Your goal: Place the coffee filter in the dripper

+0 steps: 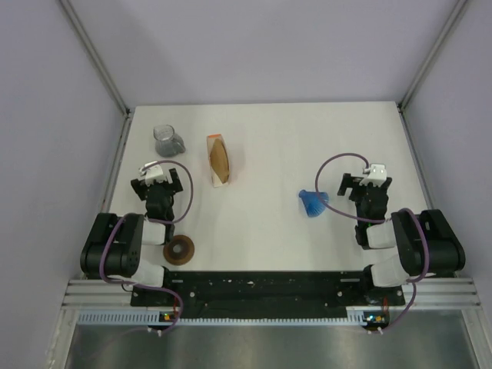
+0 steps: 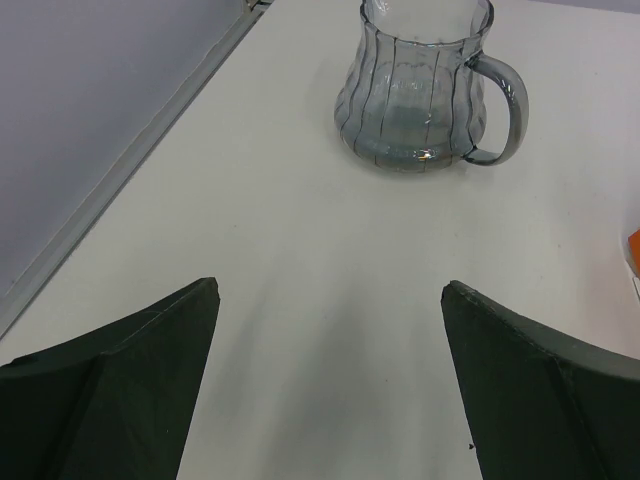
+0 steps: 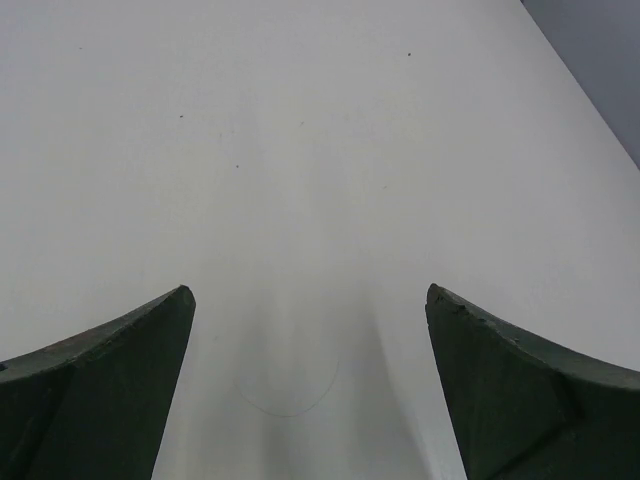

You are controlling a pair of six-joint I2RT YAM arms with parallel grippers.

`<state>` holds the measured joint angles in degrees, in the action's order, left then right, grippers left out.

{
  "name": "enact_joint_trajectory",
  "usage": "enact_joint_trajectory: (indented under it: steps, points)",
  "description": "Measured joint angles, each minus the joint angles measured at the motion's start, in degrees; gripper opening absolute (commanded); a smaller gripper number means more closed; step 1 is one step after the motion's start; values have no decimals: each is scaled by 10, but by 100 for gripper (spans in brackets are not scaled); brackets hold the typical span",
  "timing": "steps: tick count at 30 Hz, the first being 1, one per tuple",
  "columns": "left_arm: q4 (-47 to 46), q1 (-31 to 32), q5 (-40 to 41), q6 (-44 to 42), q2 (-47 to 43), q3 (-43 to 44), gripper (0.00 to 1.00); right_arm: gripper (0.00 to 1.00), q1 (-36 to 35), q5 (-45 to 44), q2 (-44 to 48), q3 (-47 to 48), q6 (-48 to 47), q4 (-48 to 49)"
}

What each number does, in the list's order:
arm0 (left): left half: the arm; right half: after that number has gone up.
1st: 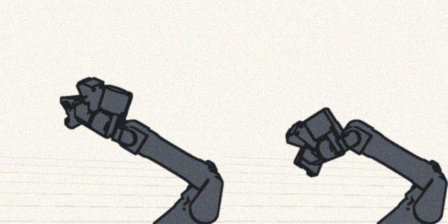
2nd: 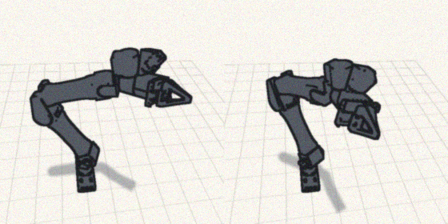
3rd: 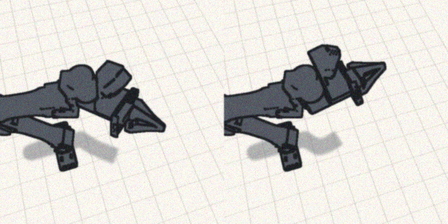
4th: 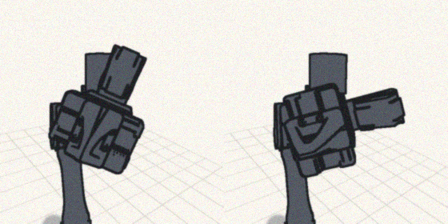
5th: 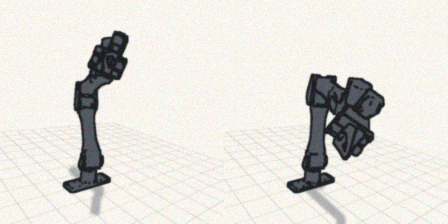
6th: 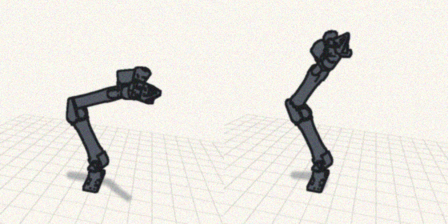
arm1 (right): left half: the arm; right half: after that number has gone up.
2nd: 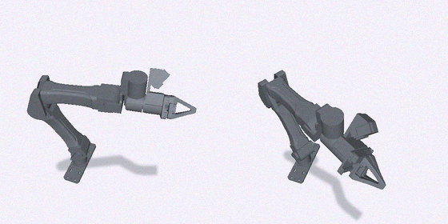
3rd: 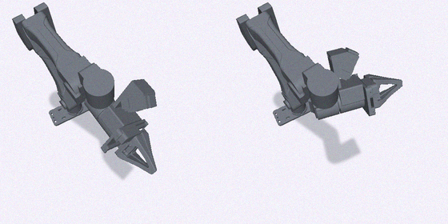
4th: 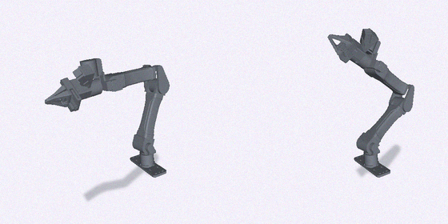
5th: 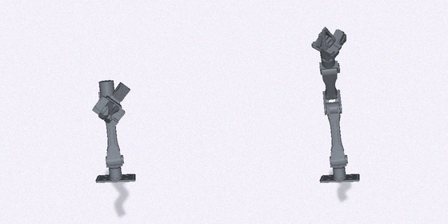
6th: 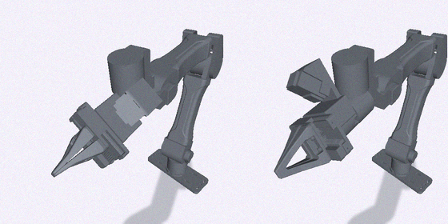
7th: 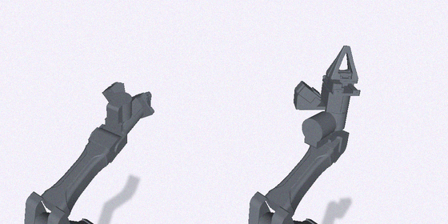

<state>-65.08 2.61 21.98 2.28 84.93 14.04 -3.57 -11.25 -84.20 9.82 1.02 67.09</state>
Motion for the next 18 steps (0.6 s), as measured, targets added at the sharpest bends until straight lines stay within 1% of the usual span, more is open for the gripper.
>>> enact_joint_trajectory:
  steps: [4,7,10,13,14,16,17,18]
  points:
    - [0,0,0,0,0,0,99,99,0,0,2,0,0,0]
    - [0,0,0,0,0,0,99,99,0,4,34,0,0,-26]
    - [0,-1,-1,1,0,0,91,99,0,11,103,17,0,-102]
    - [4,-7,-14,1,-1,1,90,99,0,30,158,66,6,-191]
    - [10,-8,-20,1,-3,2,88,99,0,40,170,81,7,-211]
    - [66,-10,-47,-5,-27,14,84,99,0,72,190,122,14,-269]
    - [114,-11,-68,-11,-48,33,79,98,0,89,196,142,18,-296]
    - [127,-12,-76,-13,-54,41,76,98,0,106,201,162,23,-322]
